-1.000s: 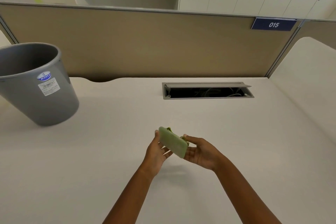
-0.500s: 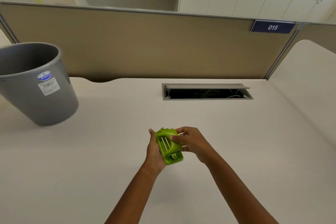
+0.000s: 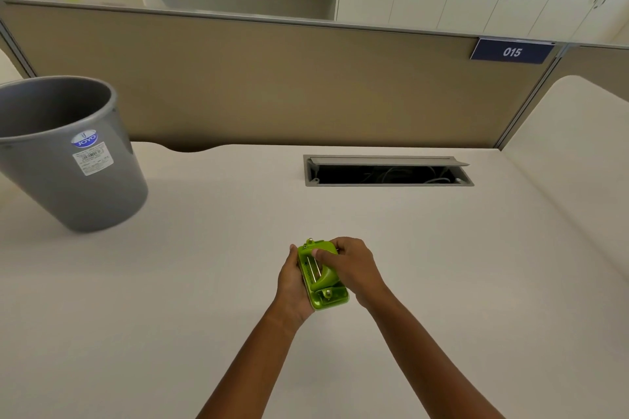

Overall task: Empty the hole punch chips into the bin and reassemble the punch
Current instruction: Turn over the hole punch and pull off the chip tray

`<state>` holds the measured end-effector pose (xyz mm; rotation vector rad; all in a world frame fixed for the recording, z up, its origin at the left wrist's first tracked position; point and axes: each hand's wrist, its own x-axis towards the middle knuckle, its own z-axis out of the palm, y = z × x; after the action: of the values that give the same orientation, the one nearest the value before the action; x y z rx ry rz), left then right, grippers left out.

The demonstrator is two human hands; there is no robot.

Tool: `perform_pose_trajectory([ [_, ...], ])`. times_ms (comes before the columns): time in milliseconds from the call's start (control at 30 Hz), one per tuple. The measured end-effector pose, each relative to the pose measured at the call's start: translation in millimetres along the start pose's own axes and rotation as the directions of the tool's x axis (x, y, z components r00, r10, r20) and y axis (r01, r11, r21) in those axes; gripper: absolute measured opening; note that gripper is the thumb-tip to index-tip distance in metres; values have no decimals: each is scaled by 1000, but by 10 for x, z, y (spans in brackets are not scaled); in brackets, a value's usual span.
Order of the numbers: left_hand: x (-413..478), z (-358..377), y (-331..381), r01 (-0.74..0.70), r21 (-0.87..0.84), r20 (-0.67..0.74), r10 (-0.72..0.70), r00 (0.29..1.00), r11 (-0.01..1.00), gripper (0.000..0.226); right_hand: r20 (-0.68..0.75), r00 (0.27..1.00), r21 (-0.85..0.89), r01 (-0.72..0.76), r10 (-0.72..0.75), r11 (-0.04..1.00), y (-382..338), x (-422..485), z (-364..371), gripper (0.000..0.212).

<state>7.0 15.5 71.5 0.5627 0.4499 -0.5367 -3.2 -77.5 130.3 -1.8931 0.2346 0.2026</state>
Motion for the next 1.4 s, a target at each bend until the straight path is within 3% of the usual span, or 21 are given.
perform_pose_trajectory([
  [233,-28,-8,42,15,-18,17,-14,1000,1000,51,9,1000,49,2,-3,999,-11,-19,-22,22],
  [367,-59,-14,26,-13,-13,76,14,997,1000,60,-34,998,-19,49,-49,999,14,-39,3,21],
  [500,-63,-32,59,-2,32,84,0,996,999,63,68,998,31,1,-3,1000,-16,-3,-96,36],
  [600,-62,-22,87,-14,42,110,9,994,999,70,-10,1000,81,-1,2,997,-14,66,-198,29],
  [667,-56,-17,99,-14,57,114,8,993,998,69,-12,999,113,-47,48,993,10,99,-208,24],
  [833,-38,-26,133,33,131,55,-41,998,991,64,136,969,252,-236,207,939,12,114,-129,29],
  [1067,-14,-89,175,35,196,21,-39,999,980,57,300,905,451,-413,302,791,74,143,-108,26],
  [1400,14,-141,135,6,249,-30,2,1000,968,55,224,915,474,-404,337,782,62,133,-36,26],
])
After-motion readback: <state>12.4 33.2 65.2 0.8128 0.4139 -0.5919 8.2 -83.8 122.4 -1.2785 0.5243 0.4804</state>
